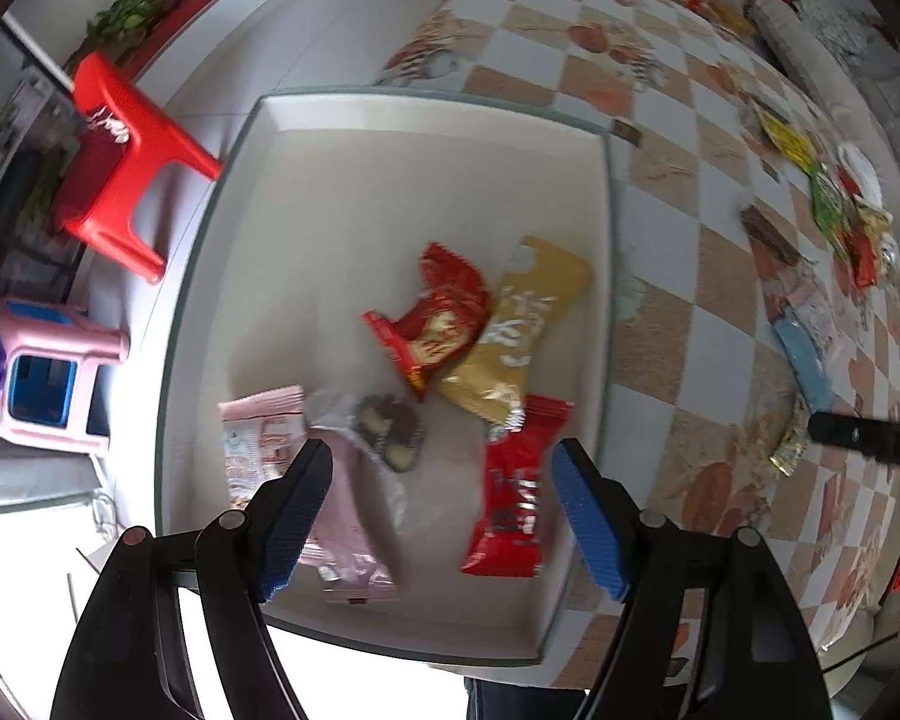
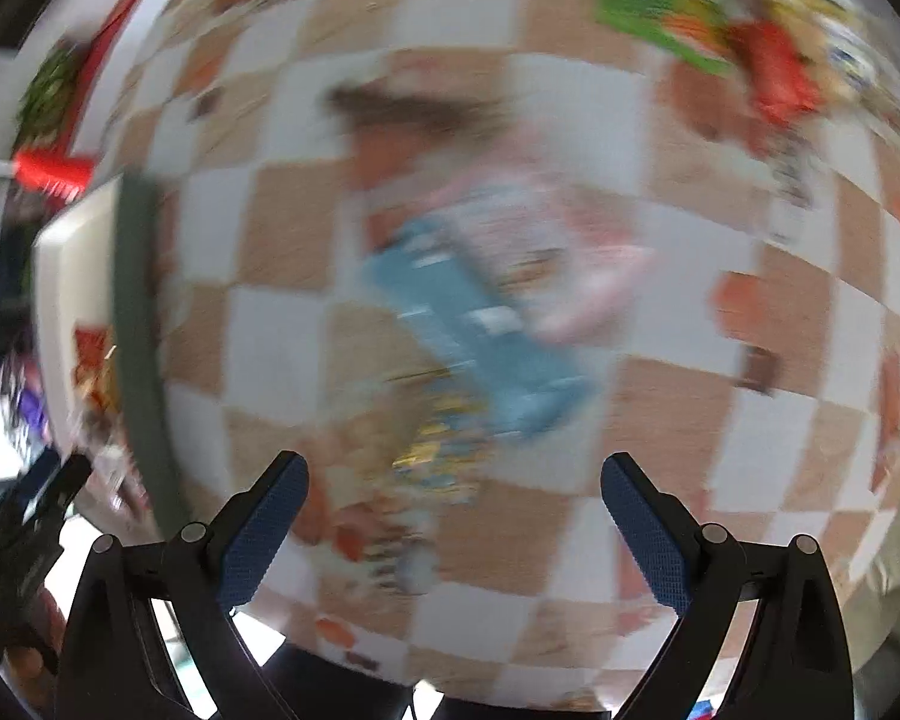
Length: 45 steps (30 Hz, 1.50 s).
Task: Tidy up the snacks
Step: 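Move both tools back toward the snacks on the table, then grasp the beef jerky bag with the left tool while the right tool grasps the floral candy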
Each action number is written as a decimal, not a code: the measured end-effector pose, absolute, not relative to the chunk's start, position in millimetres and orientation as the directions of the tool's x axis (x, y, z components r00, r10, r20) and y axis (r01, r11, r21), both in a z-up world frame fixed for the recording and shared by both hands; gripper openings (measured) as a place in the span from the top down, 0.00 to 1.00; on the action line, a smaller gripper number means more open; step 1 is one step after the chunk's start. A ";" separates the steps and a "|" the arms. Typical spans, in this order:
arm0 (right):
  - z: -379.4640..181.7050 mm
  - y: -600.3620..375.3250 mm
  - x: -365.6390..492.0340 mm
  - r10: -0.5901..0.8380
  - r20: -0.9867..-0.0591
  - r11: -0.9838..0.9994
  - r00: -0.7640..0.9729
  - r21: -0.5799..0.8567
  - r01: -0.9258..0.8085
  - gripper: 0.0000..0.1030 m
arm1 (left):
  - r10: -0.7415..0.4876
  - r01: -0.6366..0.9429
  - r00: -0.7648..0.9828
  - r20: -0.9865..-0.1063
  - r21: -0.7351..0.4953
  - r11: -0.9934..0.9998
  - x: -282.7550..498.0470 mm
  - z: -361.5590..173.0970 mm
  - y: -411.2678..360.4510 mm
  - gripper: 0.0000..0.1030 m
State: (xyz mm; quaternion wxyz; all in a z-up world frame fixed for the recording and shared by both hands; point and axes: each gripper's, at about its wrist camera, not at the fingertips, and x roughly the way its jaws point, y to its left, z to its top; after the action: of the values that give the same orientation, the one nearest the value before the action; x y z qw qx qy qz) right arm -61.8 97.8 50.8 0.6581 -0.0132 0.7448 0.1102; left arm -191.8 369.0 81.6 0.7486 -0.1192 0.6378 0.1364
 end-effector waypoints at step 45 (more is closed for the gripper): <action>-1.5 -5.7 -109.0 -0.016 -0.993 0.997 -0.114 -0.007 -0.079 0.01 | -0.073 -0.213 0.075 -0.994 -0.088 0.973 -93.3 78.8 268.3 0.23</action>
State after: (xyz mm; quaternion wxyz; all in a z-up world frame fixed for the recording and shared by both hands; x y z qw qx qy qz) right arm -109.0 -5.7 -1.5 0.6648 -0.0319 0.7459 0.0236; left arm -93.3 268.3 78.8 0.7257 -0.1054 0.6782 0.0481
